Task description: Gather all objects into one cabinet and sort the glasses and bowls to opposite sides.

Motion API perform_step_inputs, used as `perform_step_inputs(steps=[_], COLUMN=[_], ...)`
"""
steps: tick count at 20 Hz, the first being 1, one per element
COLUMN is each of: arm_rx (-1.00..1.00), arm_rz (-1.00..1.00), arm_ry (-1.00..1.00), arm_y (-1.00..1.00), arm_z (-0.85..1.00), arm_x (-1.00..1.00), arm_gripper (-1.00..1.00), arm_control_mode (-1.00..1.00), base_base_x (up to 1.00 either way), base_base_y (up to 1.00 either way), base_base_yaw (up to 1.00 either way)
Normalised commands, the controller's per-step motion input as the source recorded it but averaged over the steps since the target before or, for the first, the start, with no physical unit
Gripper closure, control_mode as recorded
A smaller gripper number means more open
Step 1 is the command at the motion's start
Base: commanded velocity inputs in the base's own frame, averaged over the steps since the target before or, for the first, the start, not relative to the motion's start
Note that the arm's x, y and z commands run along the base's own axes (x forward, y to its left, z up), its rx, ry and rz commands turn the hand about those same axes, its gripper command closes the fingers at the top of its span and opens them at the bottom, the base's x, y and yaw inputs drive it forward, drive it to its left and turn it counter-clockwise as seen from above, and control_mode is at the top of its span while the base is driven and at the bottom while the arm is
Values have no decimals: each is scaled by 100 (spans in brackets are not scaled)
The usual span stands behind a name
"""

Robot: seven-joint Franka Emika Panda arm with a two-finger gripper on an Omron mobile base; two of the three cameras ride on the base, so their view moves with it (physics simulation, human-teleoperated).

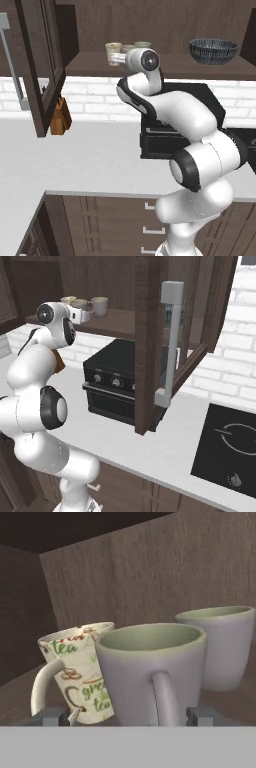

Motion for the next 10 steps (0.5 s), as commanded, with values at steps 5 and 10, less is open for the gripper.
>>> perform_step_inputs(steps=[5,10], arm_rx=[0,2], arm_rz=[0,0], arm_ry=[0,2], arm_y=[23,21], arm_z=[-3,-1], arm_x=[-53,-98], arm_gripper=[-100,-100], arm_control_mode=[-100,-100], base_base_x=[0,0], base_base_y=[0,0], base_base_yaw=[0,0])
